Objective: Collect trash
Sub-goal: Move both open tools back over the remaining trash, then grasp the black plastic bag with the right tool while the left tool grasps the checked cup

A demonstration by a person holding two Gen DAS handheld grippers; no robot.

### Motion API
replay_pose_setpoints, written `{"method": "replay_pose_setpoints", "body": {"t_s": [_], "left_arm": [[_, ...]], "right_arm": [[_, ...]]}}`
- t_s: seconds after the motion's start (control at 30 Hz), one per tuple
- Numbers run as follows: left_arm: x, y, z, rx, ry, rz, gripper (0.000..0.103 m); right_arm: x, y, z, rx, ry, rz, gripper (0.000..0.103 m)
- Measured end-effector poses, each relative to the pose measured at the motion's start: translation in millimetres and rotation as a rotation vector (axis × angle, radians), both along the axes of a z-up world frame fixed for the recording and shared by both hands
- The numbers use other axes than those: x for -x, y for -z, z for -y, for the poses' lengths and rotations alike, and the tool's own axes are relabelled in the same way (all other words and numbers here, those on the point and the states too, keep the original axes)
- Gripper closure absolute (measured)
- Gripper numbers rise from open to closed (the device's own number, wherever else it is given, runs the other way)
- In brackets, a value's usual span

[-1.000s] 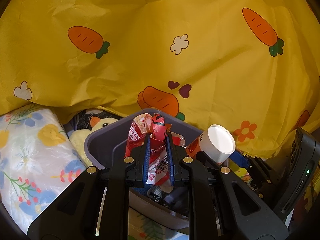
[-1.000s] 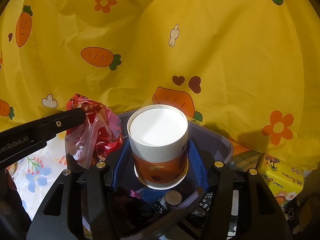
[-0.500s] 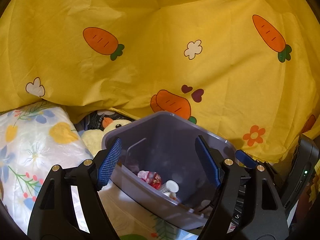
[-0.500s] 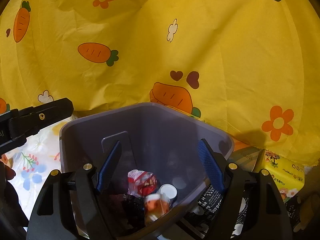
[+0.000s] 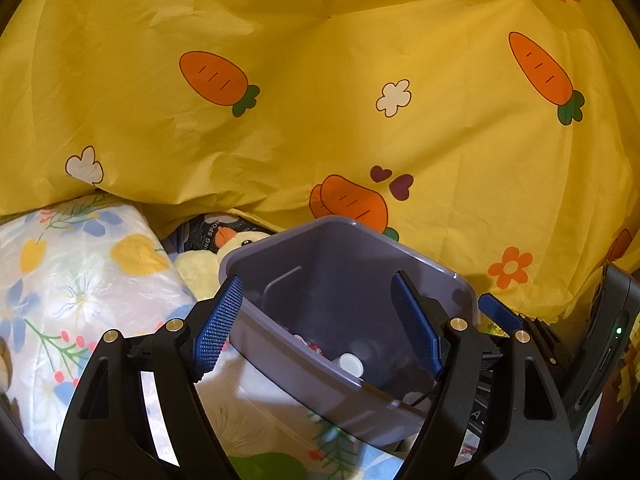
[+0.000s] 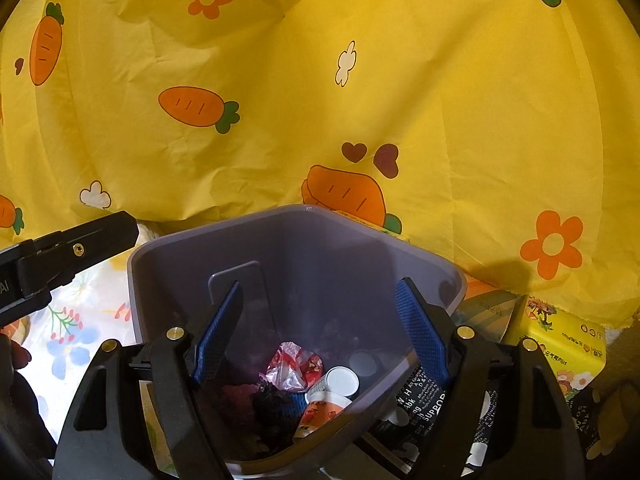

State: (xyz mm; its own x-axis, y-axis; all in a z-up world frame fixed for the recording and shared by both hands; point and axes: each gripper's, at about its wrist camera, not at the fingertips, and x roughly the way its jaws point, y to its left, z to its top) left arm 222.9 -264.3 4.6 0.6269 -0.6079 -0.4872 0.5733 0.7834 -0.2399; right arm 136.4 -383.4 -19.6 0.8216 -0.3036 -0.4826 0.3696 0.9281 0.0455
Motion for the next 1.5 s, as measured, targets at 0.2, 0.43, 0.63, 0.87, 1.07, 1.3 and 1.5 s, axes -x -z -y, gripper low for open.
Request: {"method": "replay_pose_setpoints", "body": {"t_s": [0.2, 0.43, 0.63, 0.87, 1.07, 1.3, 1.5], "left_arm": [[24, -3, -31, -0.008, -0.068, 0.029, 0.022], [69, -8, -107, -0.070, -0.271, 0.086, 0.018], [103, -2, -198, -0.091, -0.515, 0.075, 0.014], [137, 17, -301, -0.152, -0.806, 0.045, 0.013], [153, 24, -369, -0.130, -0.964, 0.008, 0.013], [160, 27, -402, -0.091, -1.024, -0.007, 0.013], [157, 29, -407, -0.071, -1.022, -0.012, 0.013]], "right_arm": [[23, -10, -11, 0.032, 0.017, 0.019, 0.027], [48, -17, -47, 0.007, -0.065, 0.044, 0.027], [51, -18, -119, -0.019, -0.284, 0.043, 0.027], [37, -7, -220, -0.014, -0.526, -0.010, 0.027], [18, 4, -292, -0.011, -0.673, -0.073, 0.027], [-10, 19, -343, 0.006, -0.746, -0.152, 0.027], [-31, 29, -365, -0.007, -0.796, -0.201, 0.027]]}}
